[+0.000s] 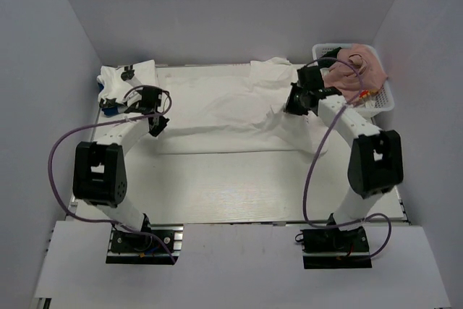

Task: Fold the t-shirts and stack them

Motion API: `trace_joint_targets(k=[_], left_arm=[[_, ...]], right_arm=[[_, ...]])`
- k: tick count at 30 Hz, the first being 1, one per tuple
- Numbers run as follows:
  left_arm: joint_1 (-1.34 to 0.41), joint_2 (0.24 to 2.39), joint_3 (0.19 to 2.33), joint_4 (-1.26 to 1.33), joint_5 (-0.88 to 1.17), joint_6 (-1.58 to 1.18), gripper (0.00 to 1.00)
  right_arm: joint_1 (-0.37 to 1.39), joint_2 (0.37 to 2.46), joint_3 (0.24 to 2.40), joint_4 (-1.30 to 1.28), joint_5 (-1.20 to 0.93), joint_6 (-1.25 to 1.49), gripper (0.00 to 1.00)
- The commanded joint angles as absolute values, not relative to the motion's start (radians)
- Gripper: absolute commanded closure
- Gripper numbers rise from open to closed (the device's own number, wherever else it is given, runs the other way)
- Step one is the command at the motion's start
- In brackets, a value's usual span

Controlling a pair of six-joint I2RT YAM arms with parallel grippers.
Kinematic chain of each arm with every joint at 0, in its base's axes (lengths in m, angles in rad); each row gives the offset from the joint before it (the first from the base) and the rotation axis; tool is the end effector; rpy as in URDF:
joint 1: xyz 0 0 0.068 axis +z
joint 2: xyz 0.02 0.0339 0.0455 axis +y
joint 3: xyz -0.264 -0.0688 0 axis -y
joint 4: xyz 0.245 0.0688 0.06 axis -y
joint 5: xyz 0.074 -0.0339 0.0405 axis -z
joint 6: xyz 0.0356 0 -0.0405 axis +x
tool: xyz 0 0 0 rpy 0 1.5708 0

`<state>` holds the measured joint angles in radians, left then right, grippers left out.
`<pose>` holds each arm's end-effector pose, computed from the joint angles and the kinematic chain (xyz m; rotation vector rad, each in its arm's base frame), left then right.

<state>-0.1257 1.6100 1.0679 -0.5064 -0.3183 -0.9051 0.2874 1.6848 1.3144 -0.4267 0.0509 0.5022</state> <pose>0.3238 -0.0297 0.2089 -1.0639 2.3041 0.0201 0.3618 0.1050 0.2647 0.2808 2.3734 0.3183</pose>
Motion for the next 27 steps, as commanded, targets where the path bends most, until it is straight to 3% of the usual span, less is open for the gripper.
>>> trace_joint_targets(k=[1, 3, 4, 6, 8, 12, 13, 14, 21, 27], left_arm=[[-0.104, 1.676, 1.149, -0.449, -0.366, -0.859, 0.89], [-0.104, 1.748, 1.215, -0.475, -0.376, -0.859, 0.45], [-0.092, 1.767, 1.232, -0.485, -0.376, -0.847, 0.01], [-0.083, 1.795, 1.29, -0.514, -0.376, -0.847, 0.0], [-0.083, 1.804, 1.315, -0.523, -0.364, -0.824, 0.0], [-0.083, 1.746, 1.264, -0.477, -0.272, -0.787, 0.0], [-0.083, 1.732, 1.235, -0.465, -0.259, -0.76, 0.0], [-0.083, 1.72, 1.223, -0.456, -0.25, -0.759, 0.0], [-0.103, 1.666, 1.152, -0.414, -0.09, -0.672, 0.0], [-0.103, 1.677, 1.031, -0.251, 0.096, -0.635, 0.0]], right_arm=[[0.256, 1.796, 1.472, -0.408, 0.051, 0.39, 1.0], [0.25, 1.932, 1.547, -0.458, 0.035, 0.364, 0.87], [0.244, 1.965, 1.675, -0.504, 0.034, 0.292, 0.74], [0.244, 2.072, 1.777, -0.531, 0.105, 0.255, 0.51], [0.244, 2.118, 1.856, -0.572, 0.124, 0.197, 0.45], [0.25, 2.05, 1.746, -0.522, 0.14, 0.121, 0.32], [0.25, 1.998, 1.714, -0.511, 0.127, 0.114, 0.24], [0.25, 1.968, 1.597, -0.468, 0.115, 0.114, 0.1], [0.236, 1.603, 1.133, -0.35, 0.156, 0.158, 0.1], [0.203, 1.585, 1.069, -0.347, 0.212, 0.149, 0.1]])
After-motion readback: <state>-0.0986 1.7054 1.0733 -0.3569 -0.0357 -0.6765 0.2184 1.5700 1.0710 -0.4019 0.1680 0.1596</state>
